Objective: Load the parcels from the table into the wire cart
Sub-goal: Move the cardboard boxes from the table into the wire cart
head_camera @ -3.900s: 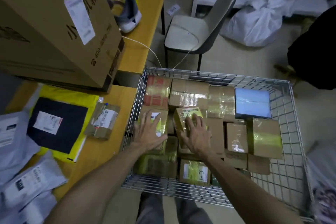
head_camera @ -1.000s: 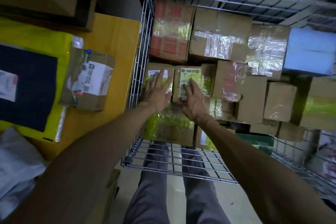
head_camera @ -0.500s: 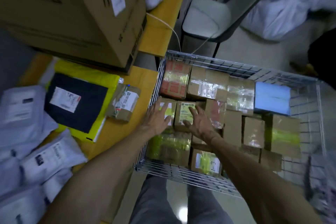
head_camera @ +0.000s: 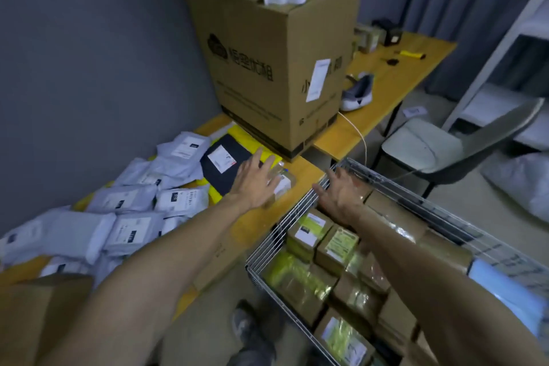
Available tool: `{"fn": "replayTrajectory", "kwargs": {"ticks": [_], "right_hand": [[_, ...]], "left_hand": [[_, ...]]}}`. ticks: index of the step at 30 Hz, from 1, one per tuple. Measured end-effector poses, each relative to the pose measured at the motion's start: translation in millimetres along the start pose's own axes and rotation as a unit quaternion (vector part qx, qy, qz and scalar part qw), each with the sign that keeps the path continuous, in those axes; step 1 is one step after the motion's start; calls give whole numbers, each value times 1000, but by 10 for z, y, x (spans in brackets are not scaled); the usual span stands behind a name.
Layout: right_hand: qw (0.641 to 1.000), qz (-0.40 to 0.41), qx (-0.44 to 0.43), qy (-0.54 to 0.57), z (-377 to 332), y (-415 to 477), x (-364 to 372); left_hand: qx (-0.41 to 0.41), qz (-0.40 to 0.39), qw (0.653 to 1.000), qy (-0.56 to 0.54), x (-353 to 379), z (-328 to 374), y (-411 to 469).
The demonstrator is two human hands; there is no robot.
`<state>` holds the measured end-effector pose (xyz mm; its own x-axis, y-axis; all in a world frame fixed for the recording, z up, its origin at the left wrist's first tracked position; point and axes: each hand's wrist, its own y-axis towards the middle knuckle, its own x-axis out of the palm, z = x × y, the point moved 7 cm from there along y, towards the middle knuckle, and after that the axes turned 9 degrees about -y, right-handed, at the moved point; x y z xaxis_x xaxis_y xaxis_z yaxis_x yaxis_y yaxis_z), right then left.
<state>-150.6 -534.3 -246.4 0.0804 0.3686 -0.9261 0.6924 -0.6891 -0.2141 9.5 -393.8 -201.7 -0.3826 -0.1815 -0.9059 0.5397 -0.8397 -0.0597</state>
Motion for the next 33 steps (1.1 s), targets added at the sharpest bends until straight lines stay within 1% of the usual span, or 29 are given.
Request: {"fn": "replayTrajectory", "kwargs": {"ticks": [3,6,10,13,17,22,24,27,33], "right_hand": [[999,14,-29,-14,-298,1,-283],[998,23,-59,-14,-605,-16,-455],[996,32,-84,-8,-970,-116,-538],[994,34,-102,-24,-1219,-252,-526],[991,40,-122,-40,-1512,-417,-477],[987,32,-138,-72,-1714,-685,-287],[985,34,-141,-93,-1753,-774,-225],[985,35,-137,-94,-1762,-877,-147],[986,29,-134,-99,-1722,-946,-9]], "left_hand": [[-20,35,999,9,-439,-127,-185],[-21,68,997,29,-814,-224,-403],[-28,109,993,38,-1209,-376,-684],[-42,131,990,34,-1347,-500,-909],[-59,141,987,41,-1401,-684,-1185],[-80,132,988,13,-1349,-962,-1555],[-79,123,989,8,-1313,-1075,-1652],[-67,107,992,-2,-1227,-1183,-1783],[-63,91,994,-18,-1004,-1209,-1923]]}}
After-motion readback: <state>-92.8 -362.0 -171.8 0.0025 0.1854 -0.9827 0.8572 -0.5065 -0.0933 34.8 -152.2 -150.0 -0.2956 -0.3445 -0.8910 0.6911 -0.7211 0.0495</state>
